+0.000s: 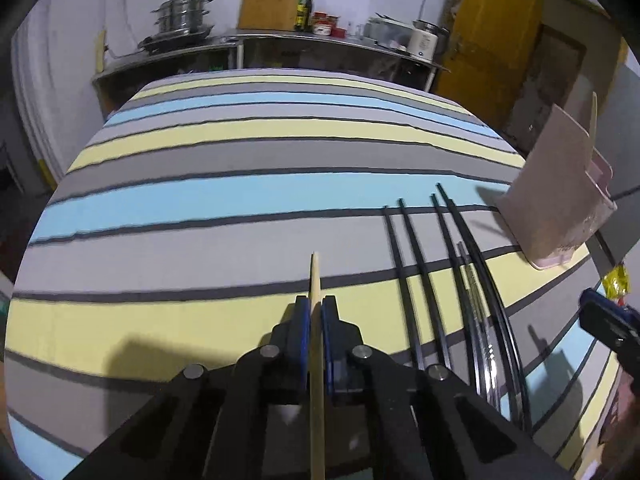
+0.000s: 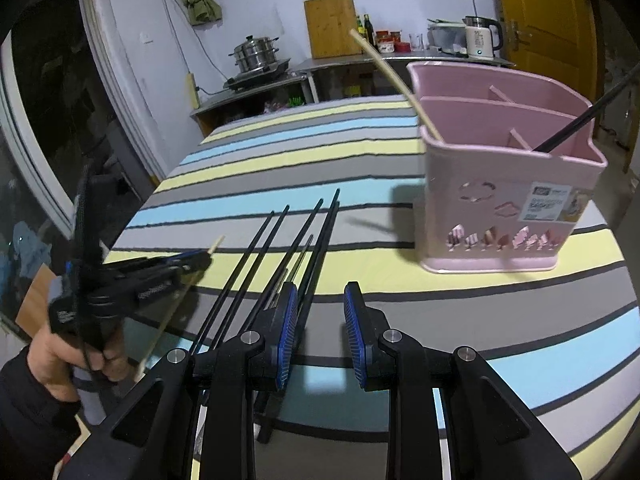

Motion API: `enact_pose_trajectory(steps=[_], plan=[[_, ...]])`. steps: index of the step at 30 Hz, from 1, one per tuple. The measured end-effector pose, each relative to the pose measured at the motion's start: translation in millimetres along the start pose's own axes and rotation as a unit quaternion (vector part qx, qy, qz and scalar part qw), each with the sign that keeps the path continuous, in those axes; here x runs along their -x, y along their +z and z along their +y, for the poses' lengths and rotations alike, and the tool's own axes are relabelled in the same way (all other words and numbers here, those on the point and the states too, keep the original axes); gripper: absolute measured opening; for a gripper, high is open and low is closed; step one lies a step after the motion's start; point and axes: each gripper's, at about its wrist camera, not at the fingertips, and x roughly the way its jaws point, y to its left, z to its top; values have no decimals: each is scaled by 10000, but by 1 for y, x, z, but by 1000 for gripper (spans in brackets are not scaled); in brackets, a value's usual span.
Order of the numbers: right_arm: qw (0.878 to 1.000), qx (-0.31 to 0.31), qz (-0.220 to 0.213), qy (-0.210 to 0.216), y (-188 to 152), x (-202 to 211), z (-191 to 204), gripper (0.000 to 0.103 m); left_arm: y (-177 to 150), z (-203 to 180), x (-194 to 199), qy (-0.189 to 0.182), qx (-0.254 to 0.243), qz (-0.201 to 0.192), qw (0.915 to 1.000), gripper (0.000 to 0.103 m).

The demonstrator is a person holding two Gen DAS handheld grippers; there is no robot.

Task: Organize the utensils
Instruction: 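Grasp another light wooden chopstick from the row with the left tool, then grasp another black chopstick from the row with the right tool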

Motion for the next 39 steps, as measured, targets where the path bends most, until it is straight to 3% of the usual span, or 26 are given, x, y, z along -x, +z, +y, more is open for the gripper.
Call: enact_pose_trajectory(steps=[7,17,28,34,36,39], plan=[[9997,39,244,-47,3,-32,3,25,0,20,4,248,239,25,9994,6],[9975,-14,568,-420,17,-80,4,24,6,21,-3,286,64,1,9996,8],[9951,119,669,-719,20,-86,9,24,7,22,-5,215,61,6,9998,9],[9922,266,807,-910,30,-97,14,24,16,10,-11,228,-340,260,9988,24],[9916,316,813,-960,30,-98,16,22,16,3,-13,357,-540,290,9975,25],[9918,287,830,-928,31,-99,16,9,18,2,-14,373,-586,298,9971,25]])
